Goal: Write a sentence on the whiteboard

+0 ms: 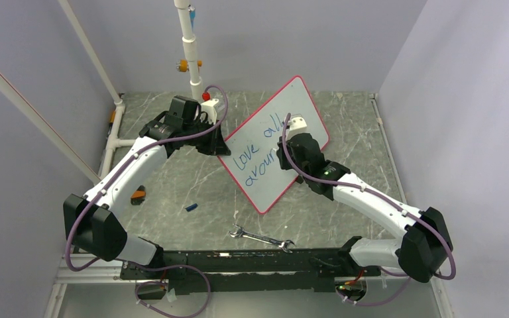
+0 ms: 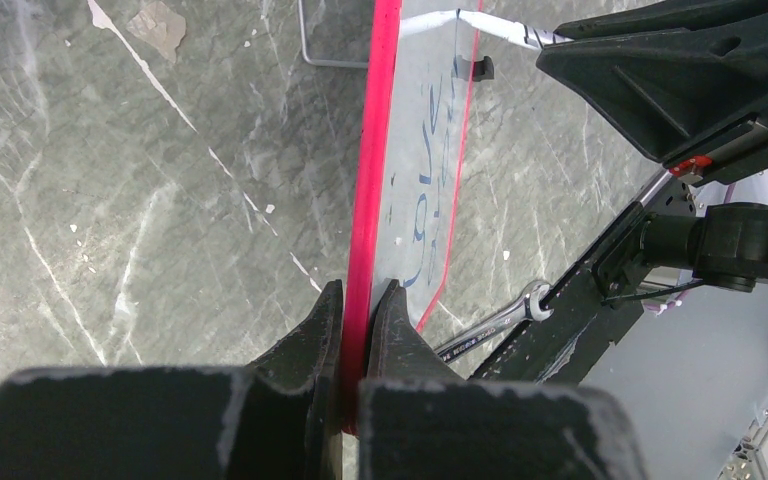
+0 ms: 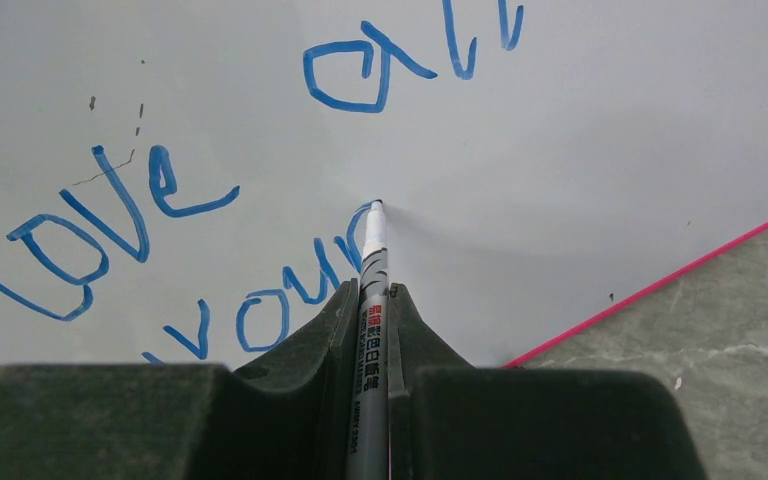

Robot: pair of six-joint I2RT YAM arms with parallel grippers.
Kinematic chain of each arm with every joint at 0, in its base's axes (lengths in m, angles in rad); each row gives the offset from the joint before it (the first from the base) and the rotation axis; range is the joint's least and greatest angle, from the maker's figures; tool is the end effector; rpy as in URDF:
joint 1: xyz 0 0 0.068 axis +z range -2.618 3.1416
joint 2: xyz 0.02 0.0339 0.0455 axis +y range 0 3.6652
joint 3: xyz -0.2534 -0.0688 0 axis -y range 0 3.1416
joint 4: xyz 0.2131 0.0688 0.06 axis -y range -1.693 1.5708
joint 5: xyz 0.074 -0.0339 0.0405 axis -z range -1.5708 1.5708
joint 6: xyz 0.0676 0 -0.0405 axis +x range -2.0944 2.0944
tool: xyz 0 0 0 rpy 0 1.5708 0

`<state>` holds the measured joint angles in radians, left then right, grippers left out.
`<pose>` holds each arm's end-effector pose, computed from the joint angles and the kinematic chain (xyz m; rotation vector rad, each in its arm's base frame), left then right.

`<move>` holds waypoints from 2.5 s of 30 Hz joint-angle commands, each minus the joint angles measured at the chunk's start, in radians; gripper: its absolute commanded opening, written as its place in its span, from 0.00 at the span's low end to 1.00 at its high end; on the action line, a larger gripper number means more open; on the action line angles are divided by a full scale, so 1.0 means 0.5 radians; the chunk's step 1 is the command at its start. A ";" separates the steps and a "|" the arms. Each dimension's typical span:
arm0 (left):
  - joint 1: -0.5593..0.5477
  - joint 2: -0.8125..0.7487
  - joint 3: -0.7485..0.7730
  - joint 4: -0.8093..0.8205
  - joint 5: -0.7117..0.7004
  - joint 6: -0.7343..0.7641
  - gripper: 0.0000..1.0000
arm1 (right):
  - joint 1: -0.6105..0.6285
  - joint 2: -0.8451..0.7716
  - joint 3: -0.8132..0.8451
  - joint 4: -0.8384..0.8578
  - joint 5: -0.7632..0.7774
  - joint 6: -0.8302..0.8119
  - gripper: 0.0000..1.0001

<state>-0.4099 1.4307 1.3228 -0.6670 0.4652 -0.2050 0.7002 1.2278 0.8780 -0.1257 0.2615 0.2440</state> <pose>0.2621 -0.1470 0.3071 0.4806 2.3502 -0.8426 0.2249 0.1667 0.2717 -0.3016 2.0220 0.3265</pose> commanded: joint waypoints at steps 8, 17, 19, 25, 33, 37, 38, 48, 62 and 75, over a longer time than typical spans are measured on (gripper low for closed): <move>0.019 0.081 -0.044 -0.255 -0.822 0.353 0.00 | -0.007 -0.054 -0.107 0.061 -0.076 0.063 0.00; 0.019 0.092 -0.044 -0.251 -0.814 0.353 0.00 | -0.006 -0.139 -0.216 0.041 -0.093 0.081 0.00; 0.019 0.092 -0.044 -0.250 -0.814 0.355 0.00 | -0.007 -0.154 -0.227 0.030 -0.089 0.080 0.00; 0.019 0.096 -0.040 -0.252 -0.814 0.355 0.00 | -0.007 -0.224 -0.224 0.012 -0.045 0.049 0.00; 0.019 0.087 -0.044 -0.254 -0.820 0.357 0.00 | -0.079 -0.247 -0.153 0.031 -0.046 0.015 0.00; 0.019 0.084 -0.043 -0.255 -0.820 0.358 0.00 | -0.127 -0.223 -0.112 0.062 -0.074 0.009 0.00; 0.019 0.084 -0.042 -0.255 -0.820 0.360 0.00 | -0.139 -0.213 -0.101 0.067 -0.079 0.008 0.00; 0.019 0.074 -0.040 -0.255 -0.812 0.359 0.00 | -0.223 -0.161 -0.047 0.101 -0.156 0.005 0.00; 0.019 0.083 -0.040 -0.258 -0.805 0.360 0.00 | -0.315 -0.107 -0.053 0.157 -0.276 0.033 0.00; 0.010 0.090 -0.037 -0.261 -0.810 0.359 0.00 | -0.349 -0.024 -0.010 0.225 -0.377 0.042 0.00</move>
<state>-0.4141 1.4307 1.3247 -0.6689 0.4652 -0.2050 0.5304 1.2137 0.8261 -0.0818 0.1059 0.2619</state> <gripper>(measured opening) 0.063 0.132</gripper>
